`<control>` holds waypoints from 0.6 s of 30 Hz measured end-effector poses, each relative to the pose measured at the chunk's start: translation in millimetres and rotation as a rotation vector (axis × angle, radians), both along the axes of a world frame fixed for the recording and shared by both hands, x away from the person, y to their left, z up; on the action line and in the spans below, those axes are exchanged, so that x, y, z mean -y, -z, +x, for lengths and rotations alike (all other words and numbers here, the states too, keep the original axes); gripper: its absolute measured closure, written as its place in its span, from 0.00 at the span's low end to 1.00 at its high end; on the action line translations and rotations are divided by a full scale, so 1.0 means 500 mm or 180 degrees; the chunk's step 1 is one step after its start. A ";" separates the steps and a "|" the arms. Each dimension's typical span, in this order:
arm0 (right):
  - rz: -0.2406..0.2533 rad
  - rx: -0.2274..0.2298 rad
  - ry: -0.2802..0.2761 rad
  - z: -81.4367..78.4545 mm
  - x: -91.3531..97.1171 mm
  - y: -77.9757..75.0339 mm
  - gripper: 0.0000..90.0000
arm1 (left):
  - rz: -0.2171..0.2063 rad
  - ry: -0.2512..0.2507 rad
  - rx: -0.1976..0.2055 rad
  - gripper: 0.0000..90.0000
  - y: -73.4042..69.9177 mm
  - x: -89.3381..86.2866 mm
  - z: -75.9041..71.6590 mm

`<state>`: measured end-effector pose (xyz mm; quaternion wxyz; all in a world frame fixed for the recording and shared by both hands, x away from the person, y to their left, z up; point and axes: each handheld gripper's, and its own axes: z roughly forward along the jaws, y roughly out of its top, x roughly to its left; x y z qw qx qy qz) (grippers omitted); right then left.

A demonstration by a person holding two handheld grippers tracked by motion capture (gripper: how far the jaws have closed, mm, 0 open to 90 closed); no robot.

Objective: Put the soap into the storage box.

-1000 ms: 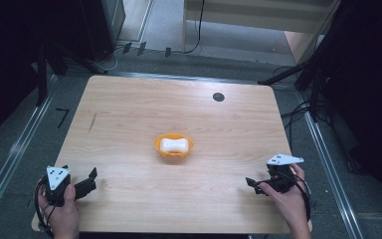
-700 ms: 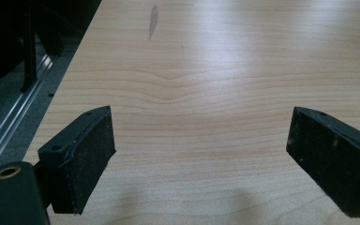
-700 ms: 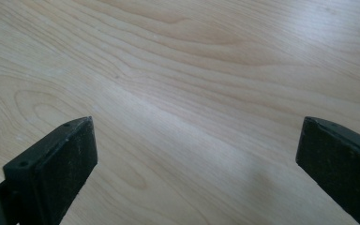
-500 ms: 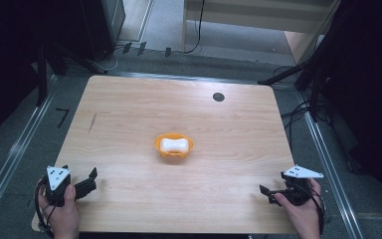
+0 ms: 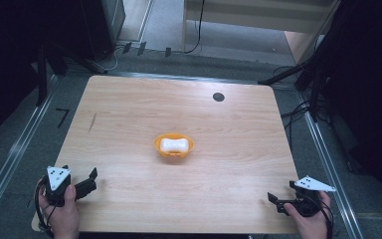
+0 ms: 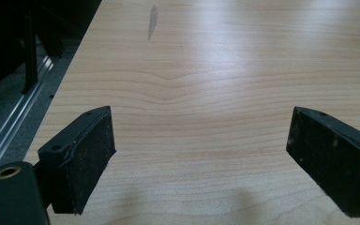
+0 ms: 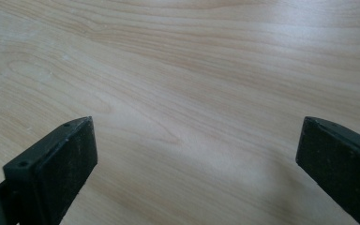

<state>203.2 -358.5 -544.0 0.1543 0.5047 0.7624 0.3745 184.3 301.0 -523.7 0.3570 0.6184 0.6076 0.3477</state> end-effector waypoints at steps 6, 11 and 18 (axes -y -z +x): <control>0.0080 0.0068 0.0069 -0.020 0.018 0.007 0.00 | 0.0028 0.0014 -0.0011 0.09 0.000 0.002 0.001; 0.0116 0.0116 0.0083 -0.033 0.026 0.009 0.00 | 0.0032 0.0009 -0.0010 0.09 0.000 0.003 0.001; 0.0250 0.0229 0.0151 -0.049 0.040 0.010 0.00 | 0.0097 0.0018 -0.0017 0.09 0.000 0.006 0.001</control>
